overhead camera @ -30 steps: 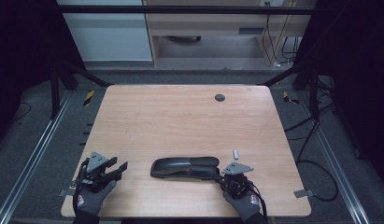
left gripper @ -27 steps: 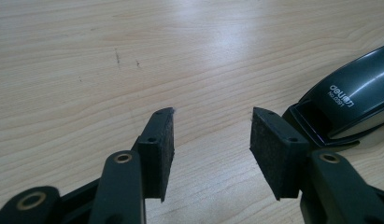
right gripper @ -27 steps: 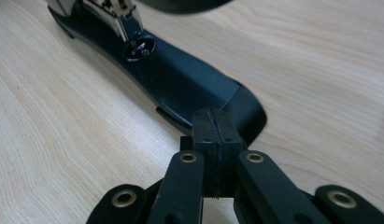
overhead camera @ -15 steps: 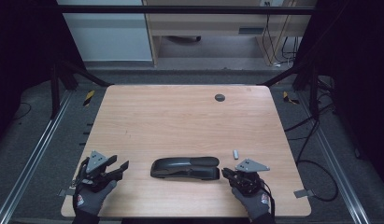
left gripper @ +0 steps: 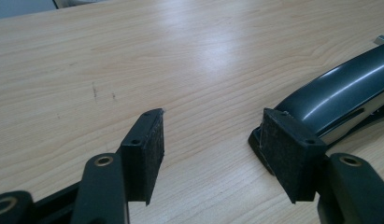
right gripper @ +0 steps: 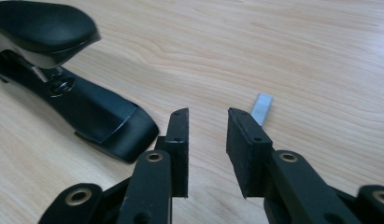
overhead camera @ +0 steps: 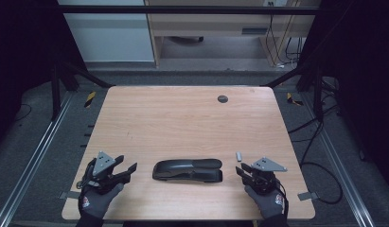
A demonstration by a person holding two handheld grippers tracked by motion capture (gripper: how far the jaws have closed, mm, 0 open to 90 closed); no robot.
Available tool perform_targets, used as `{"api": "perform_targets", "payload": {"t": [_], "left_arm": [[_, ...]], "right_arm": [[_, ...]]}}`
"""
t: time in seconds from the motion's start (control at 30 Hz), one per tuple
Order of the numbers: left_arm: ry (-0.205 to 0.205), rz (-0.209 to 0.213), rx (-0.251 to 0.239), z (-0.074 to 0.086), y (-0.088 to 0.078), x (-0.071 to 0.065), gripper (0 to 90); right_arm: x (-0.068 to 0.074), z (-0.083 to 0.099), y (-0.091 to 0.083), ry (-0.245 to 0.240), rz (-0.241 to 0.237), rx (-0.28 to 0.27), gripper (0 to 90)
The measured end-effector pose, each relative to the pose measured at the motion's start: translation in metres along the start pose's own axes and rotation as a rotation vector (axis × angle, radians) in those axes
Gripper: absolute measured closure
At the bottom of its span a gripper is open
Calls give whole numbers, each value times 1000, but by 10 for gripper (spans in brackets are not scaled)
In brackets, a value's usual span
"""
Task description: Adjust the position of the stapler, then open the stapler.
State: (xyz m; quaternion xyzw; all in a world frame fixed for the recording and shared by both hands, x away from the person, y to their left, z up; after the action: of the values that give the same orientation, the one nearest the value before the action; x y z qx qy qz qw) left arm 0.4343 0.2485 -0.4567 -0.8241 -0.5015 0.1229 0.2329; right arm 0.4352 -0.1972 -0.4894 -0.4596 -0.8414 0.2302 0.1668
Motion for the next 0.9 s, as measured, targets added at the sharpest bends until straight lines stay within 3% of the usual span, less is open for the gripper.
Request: {"api": "perform_targets", "payload": {"t": [0.43,0.9], "left_arm": [[75,41,-25,-13,-3,-24,358],[136,84,-29,-26,-5,-45,331]], "right_arm": [[-9,1,-3,11,47,0,615],[-15,2,-8,32,63,-8,605]]}}
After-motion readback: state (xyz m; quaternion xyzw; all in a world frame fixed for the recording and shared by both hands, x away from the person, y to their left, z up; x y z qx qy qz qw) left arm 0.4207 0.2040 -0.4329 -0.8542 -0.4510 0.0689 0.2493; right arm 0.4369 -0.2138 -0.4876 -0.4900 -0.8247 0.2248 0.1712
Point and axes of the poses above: each handheld gripper's, and its own axes: y roughly forward along the jaws, z roughly out of its underside, x roughly to its left, the point moved 3 cm from there along y, roughly forward along the jaws, and after that the axes turned 2 degrees about -z, right-handed, at the moved point
